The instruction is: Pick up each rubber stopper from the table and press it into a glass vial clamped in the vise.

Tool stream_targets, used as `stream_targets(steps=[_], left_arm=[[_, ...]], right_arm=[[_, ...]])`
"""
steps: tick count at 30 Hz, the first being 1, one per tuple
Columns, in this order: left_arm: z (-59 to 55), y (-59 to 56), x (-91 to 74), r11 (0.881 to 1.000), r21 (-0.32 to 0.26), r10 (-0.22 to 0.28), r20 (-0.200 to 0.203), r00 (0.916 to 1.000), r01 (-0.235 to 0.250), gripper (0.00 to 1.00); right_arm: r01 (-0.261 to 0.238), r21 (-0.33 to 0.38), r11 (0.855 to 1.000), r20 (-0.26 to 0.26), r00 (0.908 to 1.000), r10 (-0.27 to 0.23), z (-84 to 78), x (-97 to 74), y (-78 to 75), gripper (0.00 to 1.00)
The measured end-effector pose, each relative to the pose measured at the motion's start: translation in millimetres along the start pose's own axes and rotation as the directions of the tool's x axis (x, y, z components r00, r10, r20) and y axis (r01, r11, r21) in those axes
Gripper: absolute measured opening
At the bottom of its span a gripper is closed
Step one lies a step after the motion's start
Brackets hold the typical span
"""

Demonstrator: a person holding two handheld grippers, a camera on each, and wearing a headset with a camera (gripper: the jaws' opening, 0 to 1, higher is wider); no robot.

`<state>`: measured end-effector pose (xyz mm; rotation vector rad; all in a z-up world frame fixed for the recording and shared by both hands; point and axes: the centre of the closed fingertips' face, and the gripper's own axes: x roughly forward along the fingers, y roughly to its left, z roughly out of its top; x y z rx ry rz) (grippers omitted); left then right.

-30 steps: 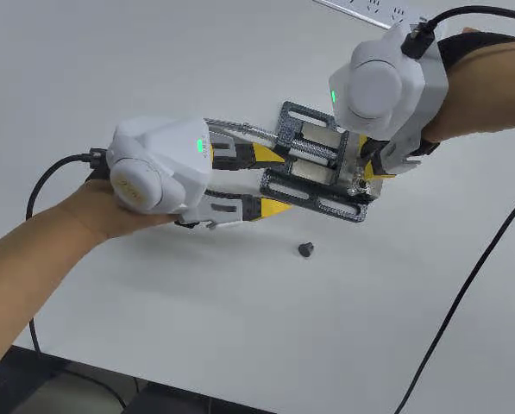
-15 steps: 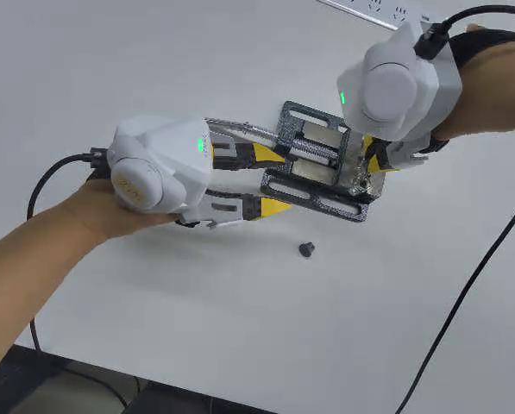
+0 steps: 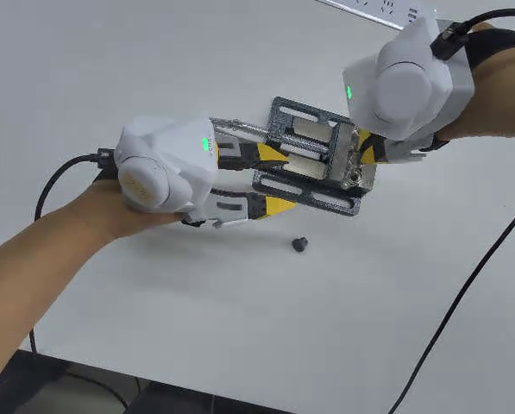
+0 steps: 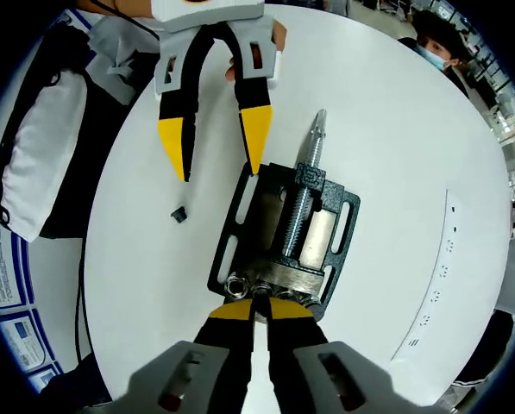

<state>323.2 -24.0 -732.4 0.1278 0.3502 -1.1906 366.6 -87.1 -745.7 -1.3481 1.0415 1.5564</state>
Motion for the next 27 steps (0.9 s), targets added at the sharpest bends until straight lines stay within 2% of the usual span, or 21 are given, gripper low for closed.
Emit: stream_targets(steps=[4, 10, 15, 17, 27], left_arm=[[4.8, 1.2, 6.5, 1.0, -0.019, 0.008, 0.015, 0.9998, -0.008, 0.26], [7.8, 4.6, 17.7, 0.999, -0.034, 0.02, 0.016, 0.9997, -0.02, 0.25], [11.5, 6.8, 26.6, 0.999, -0.043, 0.03, 0.017, 0.9994, -0.029, 0.23], [11.9, 8.7, 29.9, 0.998, -0.048, 0.04, 0.014, 0.9991, -0.039, 0.22], [19.4, 12.0, 45.9, 0.996, -0.062, 0.067, 0.012, 0.9977, -0.066, 0.17]], right_arm=[[0.039, 0.017, 0.999, 0.038, 0.9985, -0.039, 2.7, -5.6, 0.3, 0.04], [0.09, 0.037, 0.995, 0.082, 0.9923, -0.093, 8.2, -14.9, 0.7, 0.04], [0.142, 0.061, 0.988, 0.126, 0.9808, -0.149, 15.8, -23.9, -1.6, 0.04], [0.166, 0.072, 0.983, 0.149, 0.9732, -0.176, 19.2, -26.8, -2.8, 0.04], [0.204, 0.113, 0.972, 0.225, 0.9479, -0.225, 32.6, -29.9, 1.9, 0.04]])
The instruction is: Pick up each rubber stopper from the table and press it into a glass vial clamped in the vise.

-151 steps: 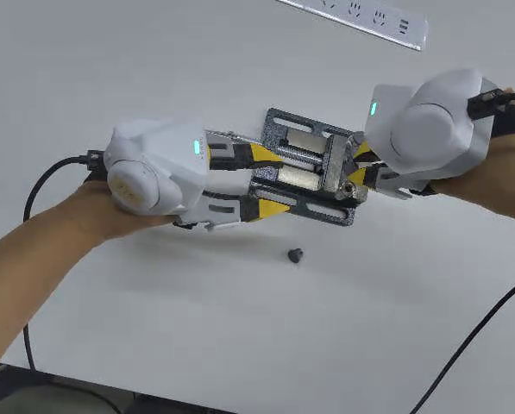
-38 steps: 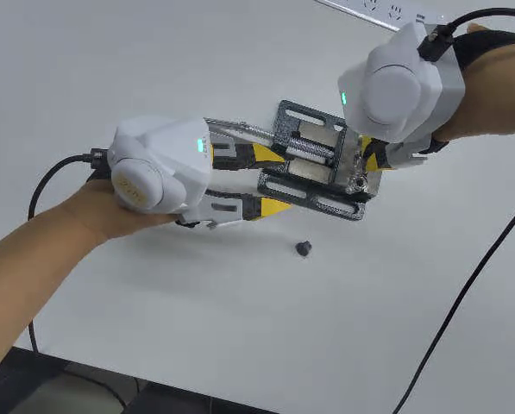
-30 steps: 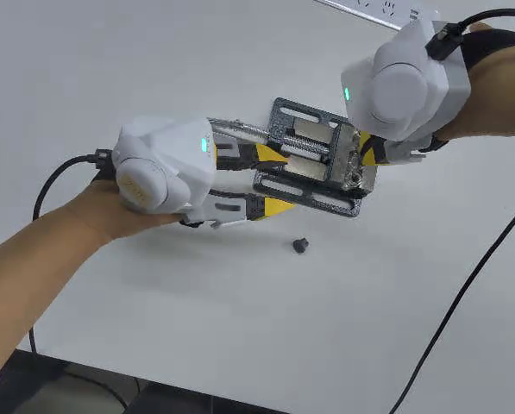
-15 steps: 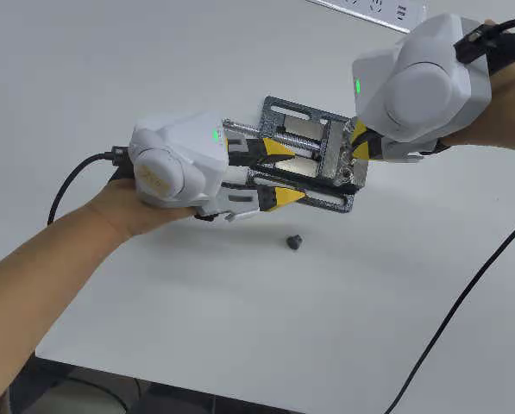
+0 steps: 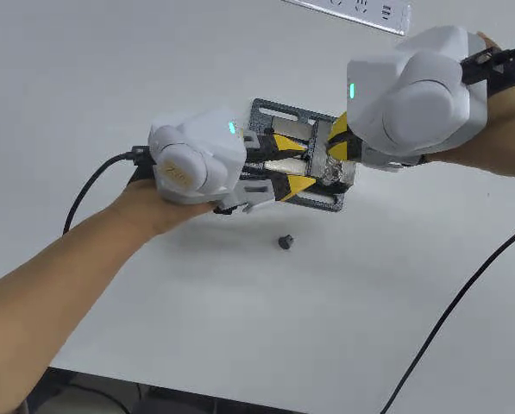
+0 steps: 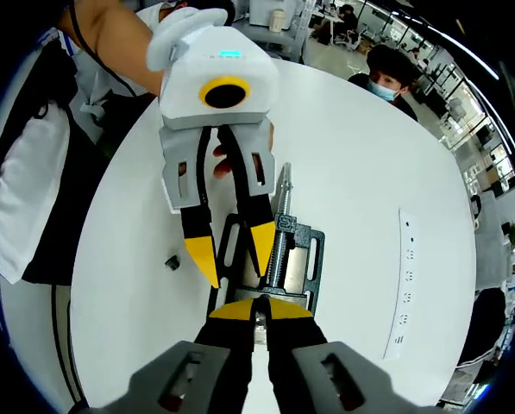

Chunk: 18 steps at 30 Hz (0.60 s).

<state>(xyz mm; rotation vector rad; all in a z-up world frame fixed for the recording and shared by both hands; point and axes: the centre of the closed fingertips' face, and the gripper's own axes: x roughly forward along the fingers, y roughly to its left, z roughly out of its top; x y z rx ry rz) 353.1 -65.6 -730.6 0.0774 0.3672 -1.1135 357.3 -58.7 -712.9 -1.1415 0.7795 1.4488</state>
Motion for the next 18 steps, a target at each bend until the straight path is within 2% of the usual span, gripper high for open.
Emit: stream_targets(steps=[4, 7, 18], left_arm=[[0.8, 1.5, 4.6, 1.0, -0.018, 0.017, -0.003, 0.9999, -0.017, 0.14], [3.6, 2.1, 6.0, 0.999, -0.048, 0.026, 0.01, 0.9996, -0.025, 0.12], [15.1, -0.3, 8.7, 0.994, -0.111, 0.03, 0.043, 0.9986, -0.025, 0.08]], right_arm=[[0.023, 0.027, 0.999, 0.036, 0.9991, -0.024, 5.6, -2.7, 0.0, 0.04], [0.036, 0.04, 0.999, 0.058, 0.9976, -0.038, 8.7, -3.7, 0.9, 0.04], [0.073, 0.049, 0.996, 0.092, 0.9928, -0.077, 11.1, -3.5, 3.3, 0.04]])
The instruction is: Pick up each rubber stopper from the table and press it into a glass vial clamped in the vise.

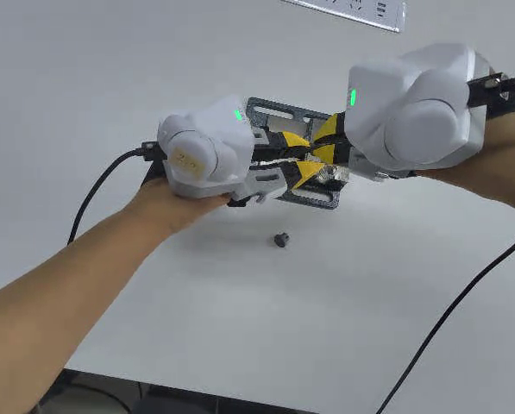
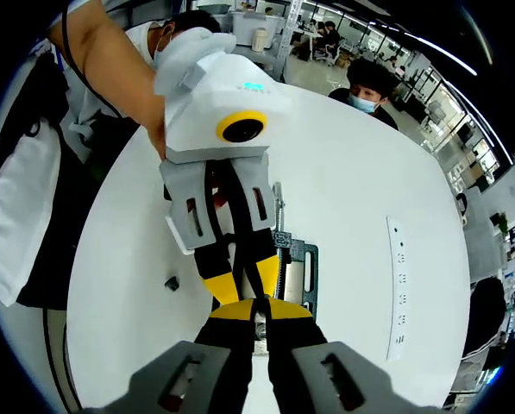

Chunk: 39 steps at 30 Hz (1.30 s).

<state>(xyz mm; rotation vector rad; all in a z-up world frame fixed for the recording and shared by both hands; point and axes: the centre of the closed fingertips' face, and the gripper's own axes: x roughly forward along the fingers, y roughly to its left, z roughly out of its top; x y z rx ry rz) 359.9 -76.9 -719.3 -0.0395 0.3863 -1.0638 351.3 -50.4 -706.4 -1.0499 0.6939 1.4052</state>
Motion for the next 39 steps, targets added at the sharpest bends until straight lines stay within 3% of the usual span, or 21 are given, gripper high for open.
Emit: stream_targets(steps=[4, 10, 23, 39], left_arm=[[6.3, 0.1, -0.5, 0.999, -0.04, 0.005, 0.022, 0.9997, -0.004, 0.07], [10.1, -2.2, 0.0, 0.999, -0.043, 0.009, 0.022, 0.9997, -0.008, 0.07], [11.5, -7.4, 1.5, 1.0, 0.024, 0.008, 0.025, 0.9997, -0.009, 0.04], [10.3, -5.6, 2.1, 0.999, 0.036, 0.0, 0.041, 0.9991, -0.001, 0.04]], right_arm=[[0.018, -0.01, 1.0, 0.01, 0.9998, -0.018, -0.7, 0.3, 0.6, 0.04], [0.032, -0.009, 0.999, 0.024, 0.9992, -0.032, -0.3, -1.4, -0.2, 0.04], [0.006, 0.026, 1.0, 0.035, 0.9994, -0.007, -3.9, -3.8, 0.4, 0.05], [-0.013, 0.055, 0.998, 0.048, 0.9988, 0.011, -6.3, -7.6, 0.6, 0.05]])
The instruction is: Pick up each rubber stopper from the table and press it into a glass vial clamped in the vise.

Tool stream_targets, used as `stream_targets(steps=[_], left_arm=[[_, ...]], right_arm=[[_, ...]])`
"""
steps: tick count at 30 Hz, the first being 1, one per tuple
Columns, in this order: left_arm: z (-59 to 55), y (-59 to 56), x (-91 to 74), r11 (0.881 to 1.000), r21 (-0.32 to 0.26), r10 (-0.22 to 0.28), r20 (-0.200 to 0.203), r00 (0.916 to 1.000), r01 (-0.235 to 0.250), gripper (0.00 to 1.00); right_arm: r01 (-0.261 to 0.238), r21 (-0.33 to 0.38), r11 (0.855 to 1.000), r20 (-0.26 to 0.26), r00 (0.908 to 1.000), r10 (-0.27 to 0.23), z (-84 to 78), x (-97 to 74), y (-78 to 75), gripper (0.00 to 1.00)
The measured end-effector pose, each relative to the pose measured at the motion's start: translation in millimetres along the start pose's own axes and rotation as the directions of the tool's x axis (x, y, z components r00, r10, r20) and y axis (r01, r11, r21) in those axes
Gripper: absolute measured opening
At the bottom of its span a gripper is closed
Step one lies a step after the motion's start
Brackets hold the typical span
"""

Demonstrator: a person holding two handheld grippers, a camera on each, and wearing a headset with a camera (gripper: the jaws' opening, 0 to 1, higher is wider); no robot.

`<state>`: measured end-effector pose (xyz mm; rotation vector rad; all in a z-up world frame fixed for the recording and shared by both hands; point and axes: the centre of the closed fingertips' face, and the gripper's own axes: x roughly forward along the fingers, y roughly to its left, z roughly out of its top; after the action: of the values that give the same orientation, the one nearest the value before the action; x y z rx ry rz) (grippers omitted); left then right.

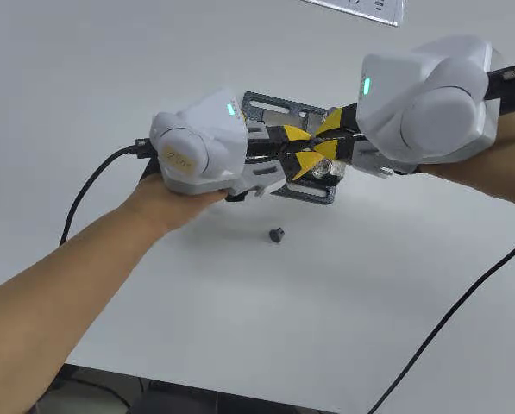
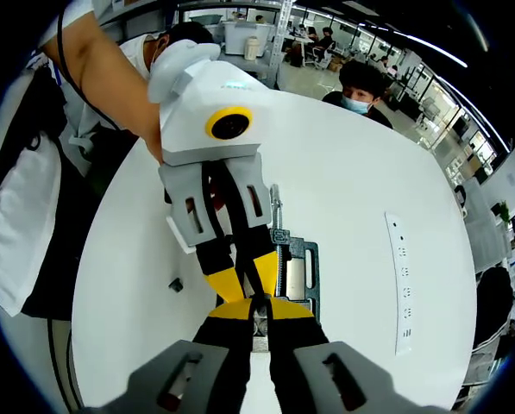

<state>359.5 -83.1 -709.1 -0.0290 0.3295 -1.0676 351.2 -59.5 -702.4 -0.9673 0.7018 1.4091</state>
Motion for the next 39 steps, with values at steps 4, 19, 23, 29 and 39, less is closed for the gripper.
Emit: stream_targets(steps=[4, 19, 23, 29, 39], left_arm=[[0.8, -1.2, -0.3, 1.0, 0.007, -0.003, 0.005, 1.0, 0.003, 0.04], [4.0, -6.0, -7.6, 0.998, 0.052, -0.041, 0.025, 0.9988, 0.04, 0.04], [5.9, -10.3, -11.5, 0.995, 0.071, -0.065, 0.025, 0.9975, 0.064, 0.04], [7.6, -12.7, -18.2, 0.992, 0.081, -0.097, 0.031, 0.9948, 0.094, 0.04], [10.4, -18.4, -27.1, 0.983, 0.117, -0.146, 0.034, 0.9886, 0.142, 0.04]], right_arm=[[-0.006, -0.001, 1.0, -0.004, 1.0, 0.006, -1.7, 0.2, 0.0, 0.06], [-0.102, 0.06, 0.993, 0.025, 0.9946, 0.101, -5.7, -7.5, 0.2, 0.13], [-0.179, 0.048, 0.983, 0.037, 0.9834, 0.178, -5.7, -8.4, 9.1, 0.15], [-0.211, 0.052, 0.976, 0.05, 0.9767, 0.209, -2.0, -10.2, 10.2, 0.14], [-0.29, 0.081, 0.953, 0.103, 0.9539, 0.282, 6.1, -9.6, 14.2, 0.14]])
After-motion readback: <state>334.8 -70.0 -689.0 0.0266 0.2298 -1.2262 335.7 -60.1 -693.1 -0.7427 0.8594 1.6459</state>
